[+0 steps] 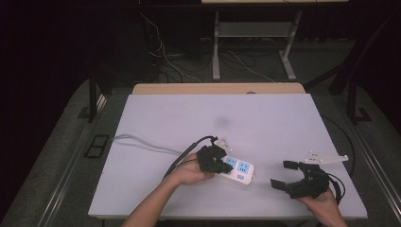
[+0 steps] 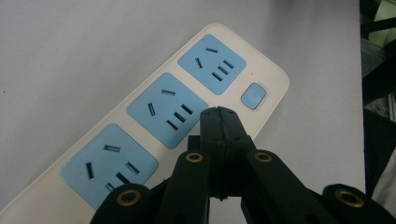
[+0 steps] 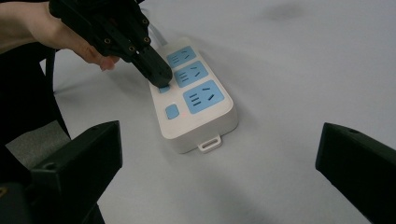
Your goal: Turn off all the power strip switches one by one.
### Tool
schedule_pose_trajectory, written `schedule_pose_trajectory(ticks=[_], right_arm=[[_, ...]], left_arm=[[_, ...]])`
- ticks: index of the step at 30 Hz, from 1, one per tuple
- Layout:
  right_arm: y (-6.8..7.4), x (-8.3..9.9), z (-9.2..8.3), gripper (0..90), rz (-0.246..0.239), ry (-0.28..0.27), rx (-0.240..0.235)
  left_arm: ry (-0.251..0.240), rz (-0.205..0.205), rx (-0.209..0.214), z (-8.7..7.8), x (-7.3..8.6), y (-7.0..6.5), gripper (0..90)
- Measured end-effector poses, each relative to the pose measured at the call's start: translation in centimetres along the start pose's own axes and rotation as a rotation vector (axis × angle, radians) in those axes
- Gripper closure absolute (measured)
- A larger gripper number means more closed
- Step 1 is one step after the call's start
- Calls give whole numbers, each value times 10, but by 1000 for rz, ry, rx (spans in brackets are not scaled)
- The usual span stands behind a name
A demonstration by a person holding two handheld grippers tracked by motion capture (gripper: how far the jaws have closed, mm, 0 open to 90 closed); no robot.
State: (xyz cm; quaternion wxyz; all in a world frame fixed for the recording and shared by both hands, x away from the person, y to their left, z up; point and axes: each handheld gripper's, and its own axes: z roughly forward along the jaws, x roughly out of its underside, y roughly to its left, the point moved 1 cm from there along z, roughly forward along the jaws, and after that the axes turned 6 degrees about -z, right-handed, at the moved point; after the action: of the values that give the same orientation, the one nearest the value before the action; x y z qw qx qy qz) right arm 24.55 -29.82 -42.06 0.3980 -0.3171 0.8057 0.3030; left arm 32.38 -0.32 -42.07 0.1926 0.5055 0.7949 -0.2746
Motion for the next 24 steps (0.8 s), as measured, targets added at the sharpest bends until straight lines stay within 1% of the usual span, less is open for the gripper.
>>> schedule_pose_trajectory(ticks=[2, 5, 7, 14, 15, 17, 19, 24], right_arm=[[0, 0, 0, 3, 4, -1, 1], [0, 0, -1, 3, 4, -1, 2], [0, 0, -1, 3, 3, -2, 2], [0, 0, -1, 3, 4, -1, 2], [0, 0, -1, 3, 4, -1, 1], [0, 0, -1, 3, 4, 0, 1], [-1, 0, -1, 4, 6, -2, 2], [-1, 0, -1, 3, 5, -1, 1]], left_arm=[[7, -10, 7, 0, 0, 1, 898], [-1, -37, 32, 0, 0, 5, 898], [-3, -39, 36, 0, 0, 5, 898], [3, -5, 8, 0, -1, 2, 897], [6, -3, 0, 0, -1, 1, 896], [12, 13, -24, 0, -1, -3, 895], [14, 12, -32, 0, -2, -4, 895], [15, -8, -16, 0, -2, -1, 894]])
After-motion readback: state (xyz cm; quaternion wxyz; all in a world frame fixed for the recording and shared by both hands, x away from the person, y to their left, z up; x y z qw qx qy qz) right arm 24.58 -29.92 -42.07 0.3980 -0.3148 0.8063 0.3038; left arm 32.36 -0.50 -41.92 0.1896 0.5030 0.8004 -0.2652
